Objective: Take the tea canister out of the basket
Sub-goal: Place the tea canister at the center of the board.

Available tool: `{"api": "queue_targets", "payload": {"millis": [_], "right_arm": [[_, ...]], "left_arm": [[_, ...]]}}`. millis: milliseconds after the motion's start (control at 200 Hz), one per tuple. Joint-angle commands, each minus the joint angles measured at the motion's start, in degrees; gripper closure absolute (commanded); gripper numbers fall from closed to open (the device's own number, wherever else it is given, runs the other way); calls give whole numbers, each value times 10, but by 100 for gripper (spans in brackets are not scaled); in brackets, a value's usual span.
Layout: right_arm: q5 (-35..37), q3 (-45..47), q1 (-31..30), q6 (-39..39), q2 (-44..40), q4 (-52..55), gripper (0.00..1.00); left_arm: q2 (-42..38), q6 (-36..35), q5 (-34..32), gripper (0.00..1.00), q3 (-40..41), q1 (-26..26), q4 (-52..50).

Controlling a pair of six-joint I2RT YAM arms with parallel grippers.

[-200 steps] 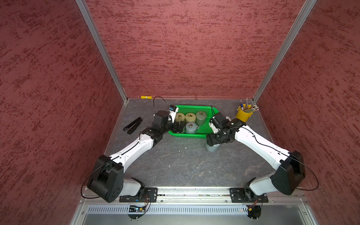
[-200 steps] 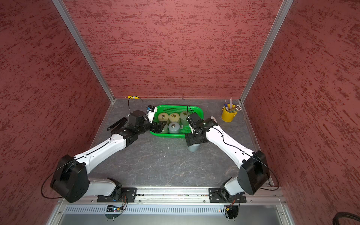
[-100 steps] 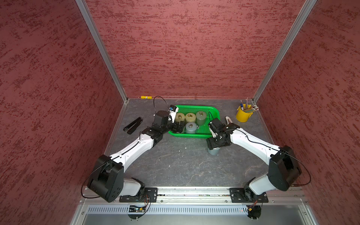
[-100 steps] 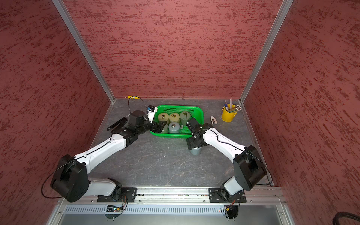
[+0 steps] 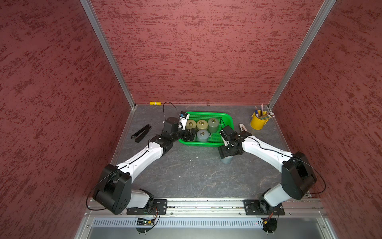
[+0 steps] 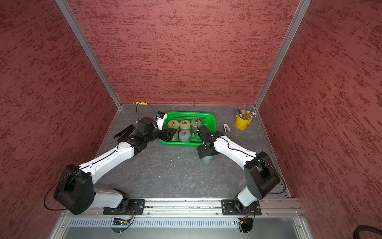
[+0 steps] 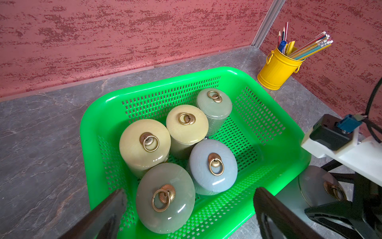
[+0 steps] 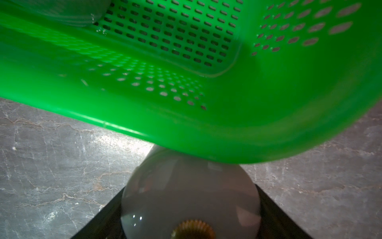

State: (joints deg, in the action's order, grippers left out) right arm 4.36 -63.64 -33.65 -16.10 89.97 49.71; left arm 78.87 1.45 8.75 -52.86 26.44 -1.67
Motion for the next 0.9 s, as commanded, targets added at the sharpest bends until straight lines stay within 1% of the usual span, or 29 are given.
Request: {"api": "queue_targets", "payload": {"millis": [0,105,205,306,481,536,756,892], "right_arm": [[16,3,4,-8,1,-24,67],[8,9,6,-9,0,-27,46],[9,11,5,-10,-1,-29,30],[9,13,5,-10,-3,-29,20],[9,14,5,-12,-6,-29,7],[8,15,6,-12,-7,-29,2],[7,5,6,-12,-13,-24,1],[4,-33,7,-6,-41,-4,1]], "left_arm": [[5,-9,0,0,-12,4,6],[4,-9,0,0,-11,4,5],[4,-9,-2,0,-10,4,4],[4,-7,0,0,-10,4,4],[3,-6,1,0,-11,4,4],[2,-6,1,0,-10,4,4],[1,-6,2,0,-10,4,3],[-3,-6,2,0,-10,4,3]]}}
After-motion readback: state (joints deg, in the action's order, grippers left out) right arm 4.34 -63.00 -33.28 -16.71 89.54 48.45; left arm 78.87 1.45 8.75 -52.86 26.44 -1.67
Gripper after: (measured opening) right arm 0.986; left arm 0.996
